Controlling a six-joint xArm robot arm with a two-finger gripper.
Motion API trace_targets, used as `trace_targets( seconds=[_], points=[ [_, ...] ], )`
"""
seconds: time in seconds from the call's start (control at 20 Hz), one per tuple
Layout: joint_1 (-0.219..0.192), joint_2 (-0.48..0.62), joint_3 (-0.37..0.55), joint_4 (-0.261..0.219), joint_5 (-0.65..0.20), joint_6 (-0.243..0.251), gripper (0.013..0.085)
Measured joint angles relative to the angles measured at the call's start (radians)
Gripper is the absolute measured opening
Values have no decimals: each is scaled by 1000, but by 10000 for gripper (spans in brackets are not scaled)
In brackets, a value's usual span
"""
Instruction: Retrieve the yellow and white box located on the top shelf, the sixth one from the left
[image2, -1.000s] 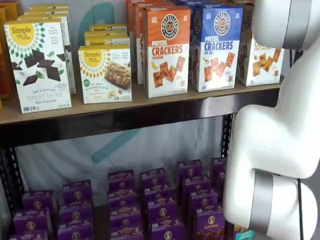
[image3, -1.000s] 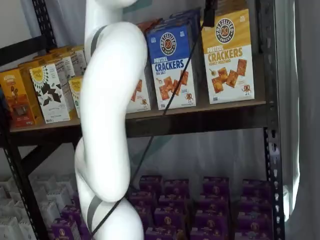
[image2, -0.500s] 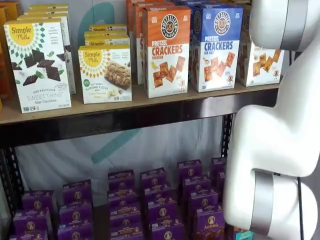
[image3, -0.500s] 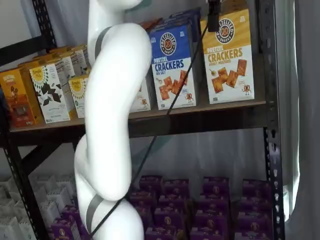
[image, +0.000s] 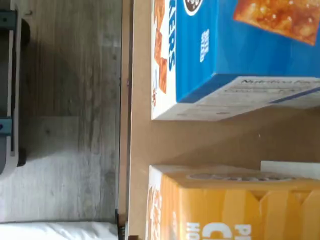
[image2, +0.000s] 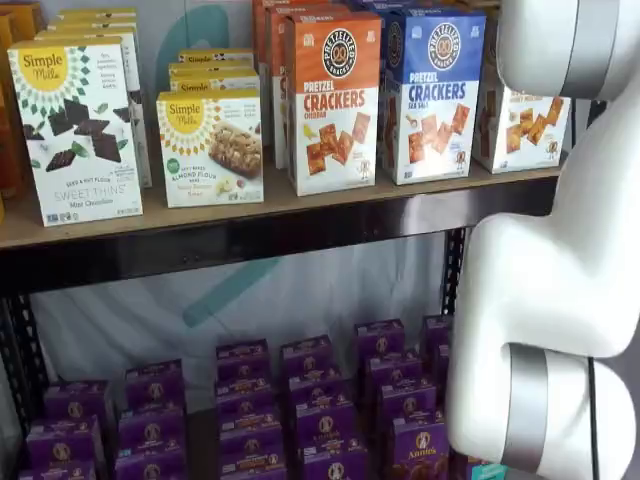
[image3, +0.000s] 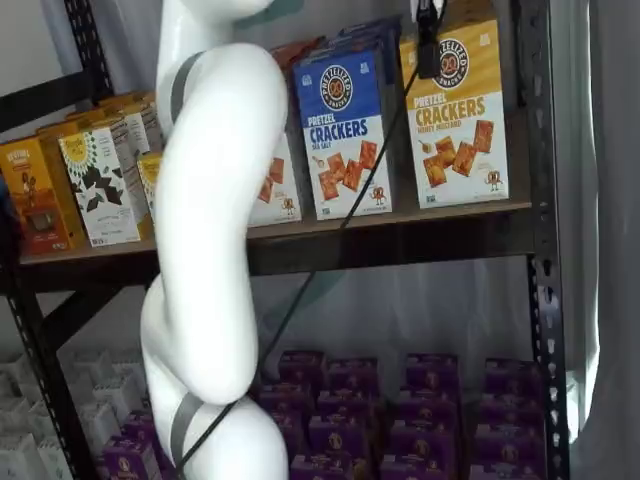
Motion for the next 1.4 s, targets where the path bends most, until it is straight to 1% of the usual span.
trace_targets(
  seconds=[0.15, 0.45, 0.55, 0.6, 0.65, 0.7, 0.75, 1.2, 1.3, 1.4],
  points=[
    [1, -8, 17, -4, -6, -2, 850],
    [-6, -14, 26, 2, -8, -6, 850],
    [-8, -18, 32, 3, -13, -8, 770],
    [-9, -20, 34, 3, -14, -9, 770],
    [-9, -21, 36, 4, -16, -10, 730],
    [-10, -22, 37, 5, -16, -10, 730],
    [-10, -23, 39, 5, -17, -10, 690],
    [-13, -27, 48, 10, -20, -12, 690],
    [-14, -27, 49, 10, -20, -13, 610],
    [-16, -30, 54, 14, -25, -14, 610]
  ],
)
